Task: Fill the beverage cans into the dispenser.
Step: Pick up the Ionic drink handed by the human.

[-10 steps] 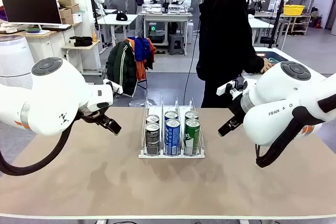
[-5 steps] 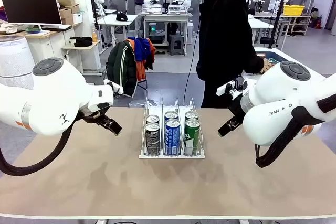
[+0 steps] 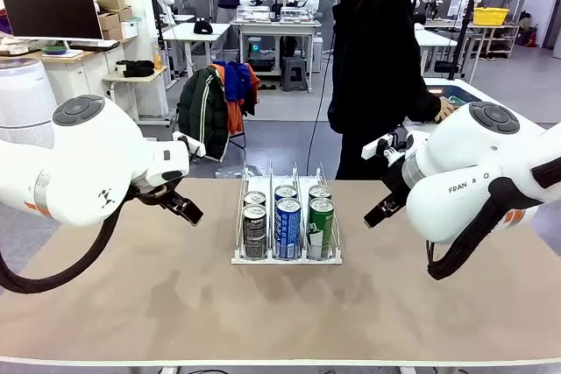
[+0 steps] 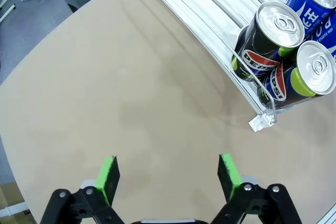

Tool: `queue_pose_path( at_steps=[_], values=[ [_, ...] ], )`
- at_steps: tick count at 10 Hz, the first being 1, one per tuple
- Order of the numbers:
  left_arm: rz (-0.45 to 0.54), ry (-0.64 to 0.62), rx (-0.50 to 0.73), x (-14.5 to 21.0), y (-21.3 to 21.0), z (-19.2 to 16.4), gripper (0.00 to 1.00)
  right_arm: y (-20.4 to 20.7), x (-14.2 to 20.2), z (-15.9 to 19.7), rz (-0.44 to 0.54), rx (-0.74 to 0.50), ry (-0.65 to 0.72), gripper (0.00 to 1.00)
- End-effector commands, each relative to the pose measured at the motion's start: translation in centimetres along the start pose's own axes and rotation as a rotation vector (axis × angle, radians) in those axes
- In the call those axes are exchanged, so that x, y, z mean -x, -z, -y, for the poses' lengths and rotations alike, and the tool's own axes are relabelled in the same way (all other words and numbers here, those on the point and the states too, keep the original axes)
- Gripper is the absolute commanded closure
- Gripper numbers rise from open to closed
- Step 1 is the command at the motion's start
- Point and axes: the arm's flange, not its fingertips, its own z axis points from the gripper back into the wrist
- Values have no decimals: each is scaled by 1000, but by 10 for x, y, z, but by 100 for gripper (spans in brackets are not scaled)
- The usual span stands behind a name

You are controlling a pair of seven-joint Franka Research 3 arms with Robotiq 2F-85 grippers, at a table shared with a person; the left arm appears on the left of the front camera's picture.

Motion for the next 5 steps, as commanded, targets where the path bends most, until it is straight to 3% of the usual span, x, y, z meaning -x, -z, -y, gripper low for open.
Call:
queue_pose_path(
  at_steps=[1,2,3,5],
  values=[
    [0,-4,-1,0,0,-2,0,0,0,0,0,0,1,0],
    [0,0,0,0,0,0,0,0,0,0,0,0,0,0],
    [-71,-37,55,6,-3,15,0,-12,5,6,-53,-53,-46,0],
    [-100,44,130,1,-14,4,0,-26,-5,18,-76,-129,-130,0]
  ],
)
